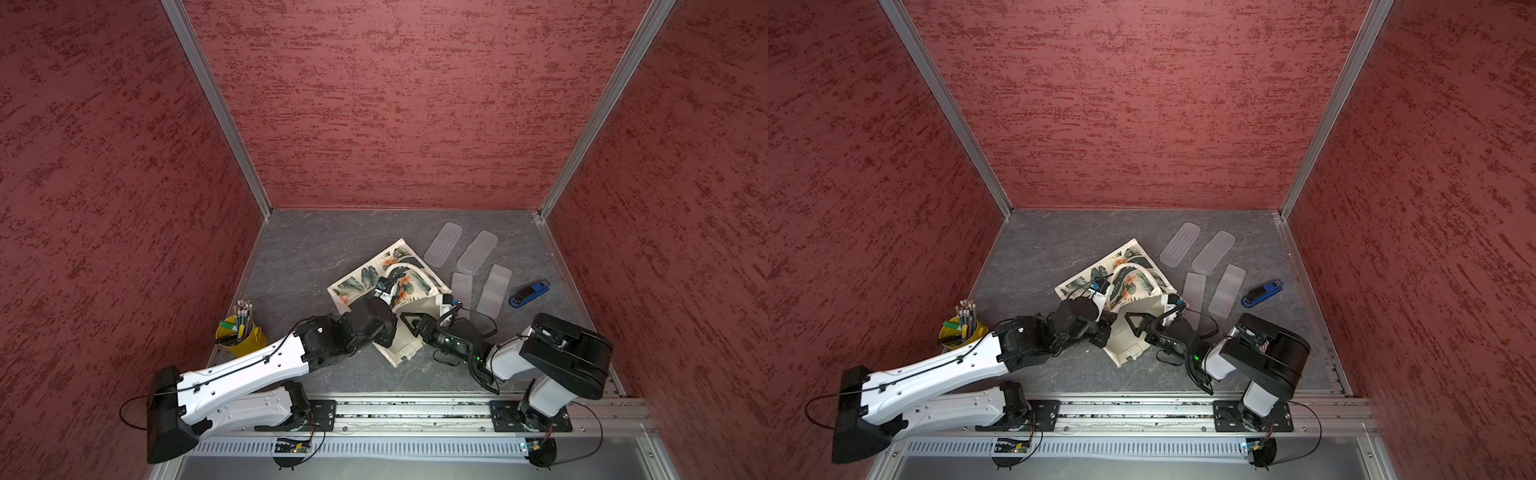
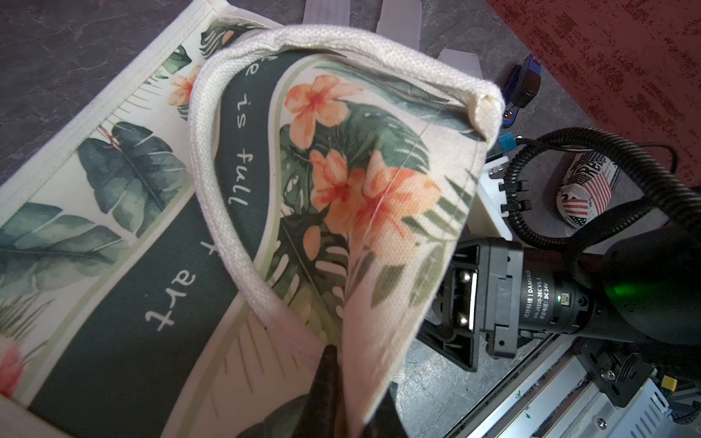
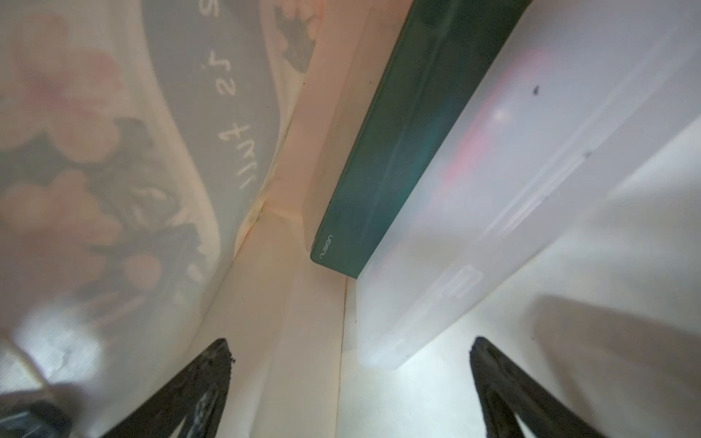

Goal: Take out the pencil case from the canvas bag
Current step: Pick up the pencil case from the canvas bag.

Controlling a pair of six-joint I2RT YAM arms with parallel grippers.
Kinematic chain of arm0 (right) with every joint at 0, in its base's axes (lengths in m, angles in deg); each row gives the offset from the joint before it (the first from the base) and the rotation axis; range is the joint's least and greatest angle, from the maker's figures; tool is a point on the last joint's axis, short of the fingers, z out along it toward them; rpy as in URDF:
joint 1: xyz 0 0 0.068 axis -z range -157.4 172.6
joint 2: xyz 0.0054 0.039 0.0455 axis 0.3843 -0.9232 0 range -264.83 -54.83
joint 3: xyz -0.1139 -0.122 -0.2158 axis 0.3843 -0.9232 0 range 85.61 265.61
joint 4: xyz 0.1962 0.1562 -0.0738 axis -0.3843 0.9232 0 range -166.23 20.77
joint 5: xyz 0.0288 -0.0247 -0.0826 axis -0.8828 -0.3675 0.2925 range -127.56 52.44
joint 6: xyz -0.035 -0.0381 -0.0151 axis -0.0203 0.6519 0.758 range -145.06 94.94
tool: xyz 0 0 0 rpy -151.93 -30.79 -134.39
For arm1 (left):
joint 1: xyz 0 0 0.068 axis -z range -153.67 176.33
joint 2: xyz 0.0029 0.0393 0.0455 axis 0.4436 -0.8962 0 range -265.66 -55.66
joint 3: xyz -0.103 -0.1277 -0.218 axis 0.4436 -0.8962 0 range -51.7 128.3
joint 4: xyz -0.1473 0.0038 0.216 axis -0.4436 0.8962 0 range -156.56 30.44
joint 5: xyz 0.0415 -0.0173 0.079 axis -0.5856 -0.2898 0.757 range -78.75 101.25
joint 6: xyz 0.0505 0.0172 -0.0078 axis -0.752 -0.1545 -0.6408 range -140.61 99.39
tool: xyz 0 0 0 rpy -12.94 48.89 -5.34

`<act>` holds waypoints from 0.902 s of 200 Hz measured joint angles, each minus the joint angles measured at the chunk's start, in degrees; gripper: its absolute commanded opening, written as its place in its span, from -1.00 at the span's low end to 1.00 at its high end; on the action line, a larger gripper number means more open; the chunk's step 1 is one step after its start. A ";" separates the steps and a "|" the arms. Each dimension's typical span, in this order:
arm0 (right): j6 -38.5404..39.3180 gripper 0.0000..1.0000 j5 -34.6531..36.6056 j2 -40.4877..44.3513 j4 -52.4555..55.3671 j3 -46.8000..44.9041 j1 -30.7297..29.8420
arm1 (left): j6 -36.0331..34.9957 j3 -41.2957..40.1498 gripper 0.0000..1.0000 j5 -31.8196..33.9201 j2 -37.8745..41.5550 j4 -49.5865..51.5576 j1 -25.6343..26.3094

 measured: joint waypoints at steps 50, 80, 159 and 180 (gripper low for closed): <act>-4.46 0.93 0.02 -4.68 2.58 2.82 0.00 | 0.02 -0.02 -1.00 0.00 -0.02 -0.04 0.37; -5.55 0.92 0.22 -6.19 4.31 5.18 0.00 | 0.00 -0.02 -1.00 -0.02 -0.31 -0.04 0.59; -9.03 0.85 2.60 -12.48 3.17 11.19 0.00 | 0.00 0.00 -1.00 -0.17 -1.33 -0.17 0.98; -9.18 0.85 3.56 -12.92 3.26 11.98 0.00 | -0.04 0.00 -1.00 -0.17 -1.57 -0.46 1.01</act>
